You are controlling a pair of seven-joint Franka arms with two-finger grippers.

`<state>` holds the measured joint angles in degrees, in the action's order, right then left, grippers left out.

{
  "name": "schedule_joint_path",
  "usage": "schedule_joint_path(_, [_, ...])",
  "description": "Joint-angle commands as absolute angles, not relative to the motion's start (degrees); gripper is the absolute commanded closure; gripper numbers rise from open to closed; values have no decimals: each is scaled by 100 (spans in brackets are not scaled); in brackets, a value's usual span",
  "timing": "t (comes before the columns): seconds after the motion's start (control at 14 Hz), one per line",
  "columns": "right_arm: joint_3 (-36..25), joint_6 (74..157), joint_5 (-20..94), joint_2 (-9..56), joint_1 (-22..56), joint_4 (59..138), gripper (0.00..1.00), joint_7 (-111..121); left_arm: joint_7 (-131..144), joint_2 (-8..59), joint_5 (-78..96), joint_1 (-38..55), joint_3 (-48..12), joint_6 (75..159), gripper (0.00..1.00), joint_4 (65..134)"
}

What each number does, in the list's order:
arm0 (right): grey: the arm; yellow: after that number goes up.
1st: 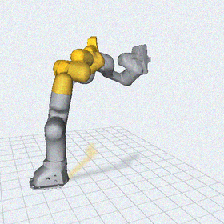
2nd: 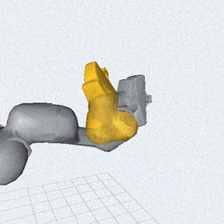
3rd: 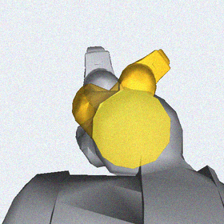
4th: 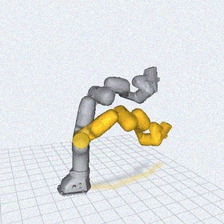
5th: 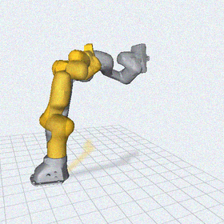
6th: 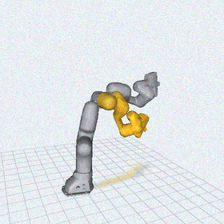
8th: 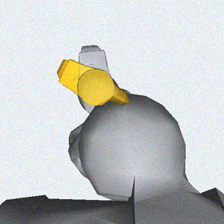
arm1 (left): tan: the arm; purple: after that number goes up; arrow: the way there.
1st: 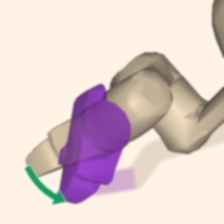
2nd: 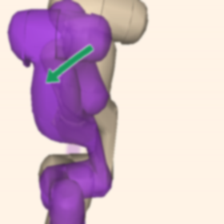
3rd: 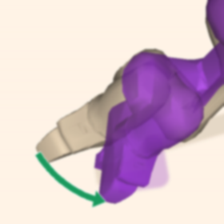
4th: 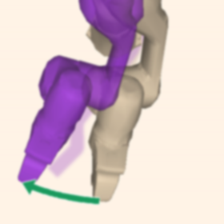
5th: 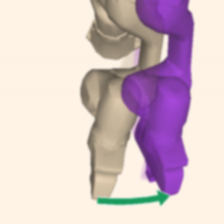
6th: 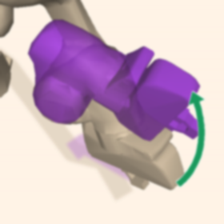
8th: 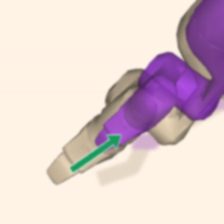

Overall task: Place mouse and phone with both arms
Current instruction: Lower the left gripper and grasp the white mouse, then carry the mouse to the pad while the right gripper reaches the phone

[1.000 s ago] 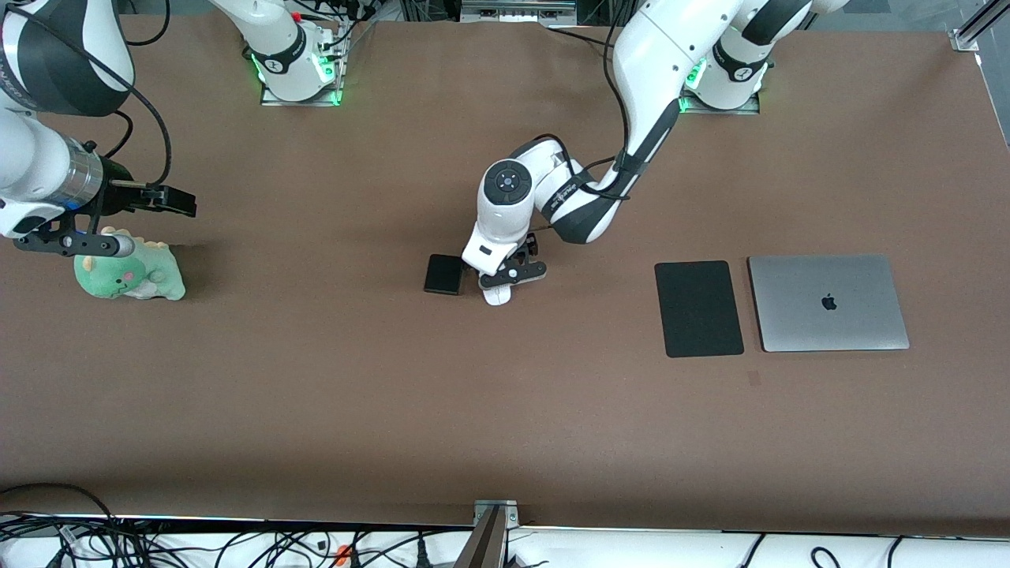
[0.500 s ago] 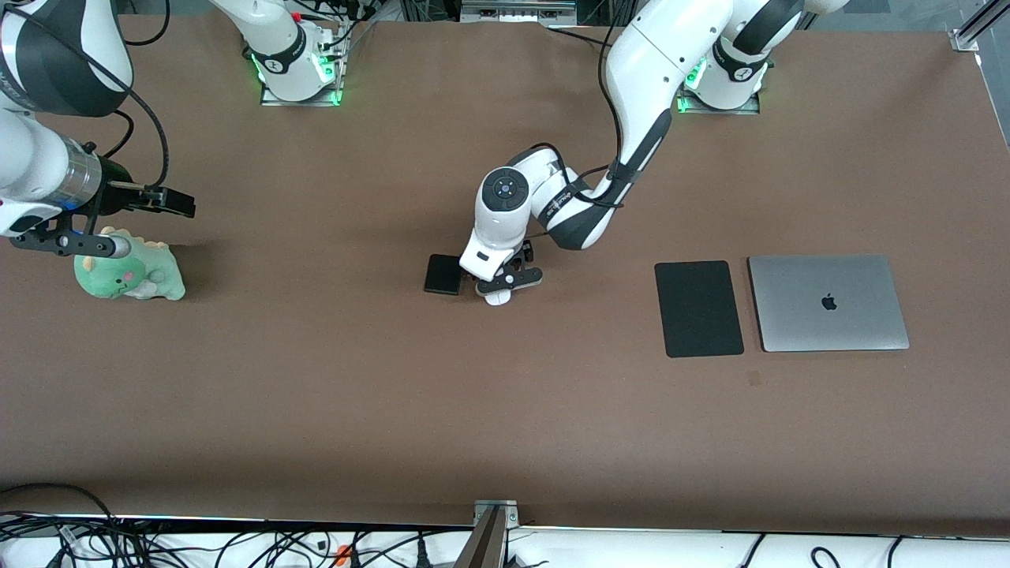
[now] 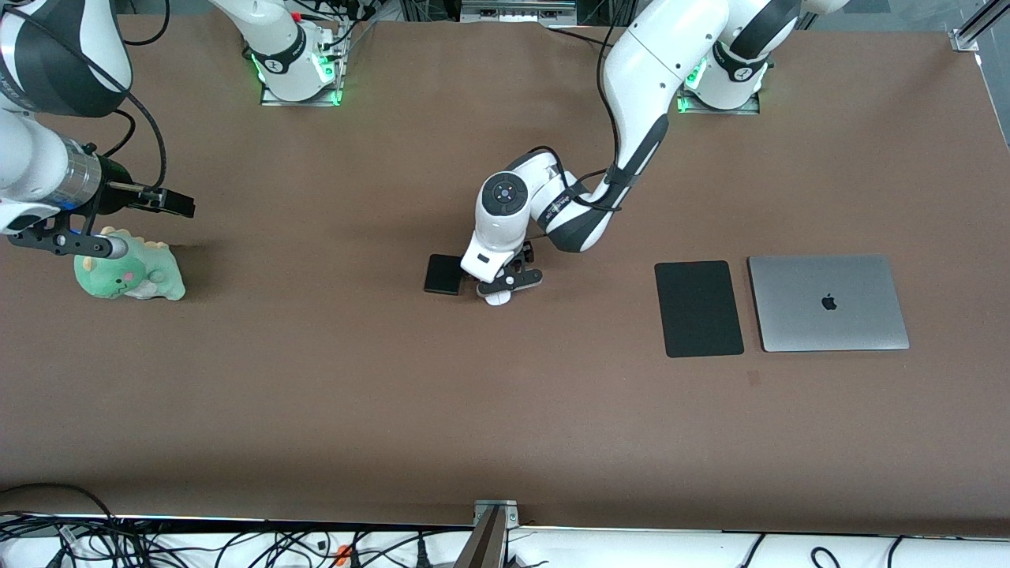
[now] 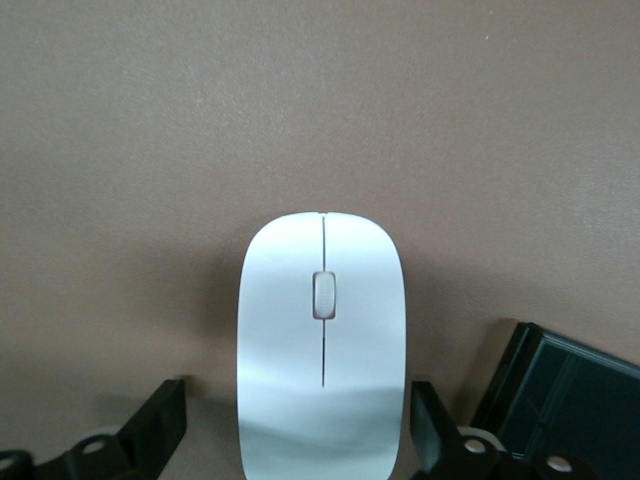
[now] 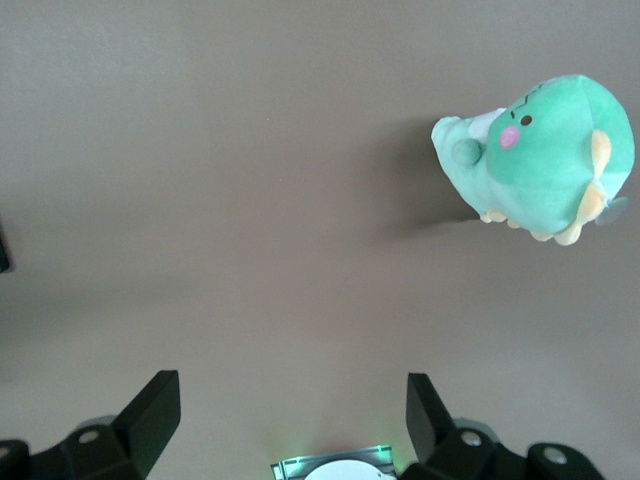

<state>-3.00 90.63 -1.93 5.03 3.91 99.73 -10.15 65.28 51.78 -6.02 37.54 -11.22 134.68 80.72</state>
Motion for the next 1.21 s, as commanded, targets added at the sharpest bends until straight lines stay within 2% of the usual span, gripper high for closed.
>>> schedule_joint_path(0.0, [-299, 8982, -106, 483, 387, 9984, 0, -1143, 6618, 5273, -712, 3832, -1055, 13465, 16, 7901])
schedule_joint_path(0.07, [-299, 8982, -71, 483, 387, 9984, 0, -1151, 6618, 5273, -712, 3823, -1055, 13465, 17, 7901])
schedule_joint_path(0.21, [-299, 8982, -62, 483, 387, 9984, 0, -1344, 6574, 5273, -703, 3815, -1055, 13456, 39, 7901])
schedule_joint_path(0.29, [-299, 8982, -62, 483, 387, 9984, 0, -1362, 6539, 5265, -712, 3806, -1055, 13456, 53, 7901])
schedule_joint_path(0.43, [-299, 8982, 8, 483, 387, 9984, 0, -1362, 6530, 5239, -738, 3762, -1055, 13456, 67, 7901])
schedule_joint_path(0.71, [-299, 8982, 53, 483, 378, 9993, 0, -1362, 5952, 5037, -694, 3324, -1125, 13386, 77, 7919])
schedule_joint_path(0.93, [-299, 8974, 53, 483, 378, 9993, 0, -1362, 5311, 4712, -686, 2902, -1125, 13115, 77, 8147])
schedule_joint_path(1.14, [-290, 8991, 62, 492, 395, 9993, 0, -1362, 4512, 4142, -686, 2279, -1125, 13025, 77, 8830])
